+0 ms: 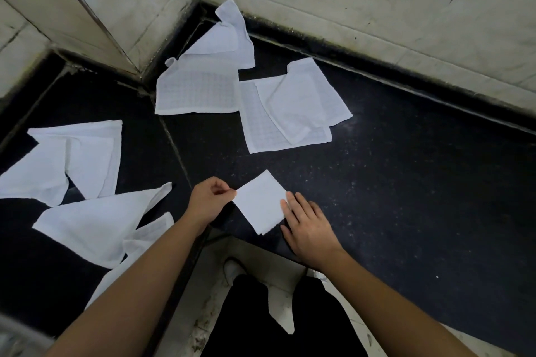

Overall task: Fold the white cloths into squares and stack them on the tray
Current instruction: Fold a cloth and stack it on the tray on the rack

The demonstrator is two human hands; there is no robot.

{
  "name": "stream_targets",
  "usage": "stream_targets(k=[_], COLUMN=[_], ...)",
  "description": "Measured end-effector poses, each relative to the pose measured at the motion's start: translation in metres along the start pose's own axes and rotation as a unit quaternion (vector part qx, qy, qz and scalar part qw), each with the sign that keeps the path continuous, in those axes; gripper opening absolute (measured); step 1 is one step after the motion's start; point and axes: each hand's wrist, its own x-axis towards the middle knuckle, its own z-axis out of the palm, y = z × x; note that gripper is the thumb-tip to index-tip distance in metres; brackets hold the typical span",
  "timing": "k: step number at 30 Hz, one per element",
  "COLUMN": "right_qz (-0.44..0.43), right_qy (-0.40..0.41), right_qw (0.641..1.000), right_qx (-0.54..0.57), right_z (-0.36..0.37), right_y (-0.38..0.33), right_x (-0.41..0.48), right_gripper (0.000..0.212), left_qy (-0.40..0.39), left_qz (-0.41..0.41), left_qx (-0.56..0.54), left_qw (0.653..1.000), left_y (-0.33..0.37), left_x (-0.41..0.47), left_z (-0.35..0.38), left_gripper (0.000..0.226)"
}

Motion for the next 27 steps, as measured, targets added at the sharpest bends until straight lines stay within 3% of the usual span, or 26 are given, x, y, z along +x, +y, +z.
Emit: stream_targets(k=[4,7,8,10,12,14,16,19,24,25,27], right_qz=[0.0,0.002,0.0,-0.005,-0.01,-0.017,-0.021,-0.009,0.034,0.017,-0.096], right_qy=[0.001,0.0,-0.003,-0.009,-0.015,-0.021,-0.03,-0.041,-0.019,-0.003,0.005], right_qw=[1.0,1.0,1.0,1.0,1.0,1.0,0.999,0.999,0.999,1.0,0.995], right_qx=[0.004,0.008,0.01,0.012,0.015,0.011,-0.002,-0.012,0.009,0.016,0.003], right_z=[0.0,0.001,0.001,0.003,0.004,0.004,0.004,0.004,-0.002,-0.004,-0.002], right_y=[-0.001,0.002,0.003,0.004,0.006,0.009,0.013,0.02,0.01,0.005,-0.003], right_x=[-0.001,-0.004,-0.004,-0.005,-0.005,-0.006,-0.008,-0.011,-0.015,-0.015,-0.016], right_gripper=[0.059,0.061,0.062,0.062,0.063,0.065,0.067,0.072,0.072,0.072,0.07], left_qy=[-0.007,0.012,0.039,0.063,0.012,-0.077,-0.145,-0.187,-0.184,-0.179,-0.173], left_qz=[0.021,0.118,0.199,0.399,0.53,0.561,0.523,0.463,0.462,0.465,0.469], left_qx=[0.055,0.231,0.3,0.404,0.473,0.542,0.609,0.649,0.644,0.641,0.638], left_qw=[0.998,0.966,0.932,0.821,0.704,0.621,0.579,0.573,0.581,0.583,0.586], left_y=[-0.001,-0.002,-0.002,-0.004,-0.003,0.001,0.008,0.013,0.006,0.005,0.008], left_x=[0.002,0.001,0.0,0.002,0.009,0.018,0.028,0.041,0.042,0.042,0.042], left_z=[-0.001,0.001,0.002,0.007,0.016,0.023,0.026,0.029,0.032,0.032,0.031], left_gripper=[0.018,0.019,0.019,0.021,0.034,0.046,0.053,0.057,0.057,0.057,0.056])
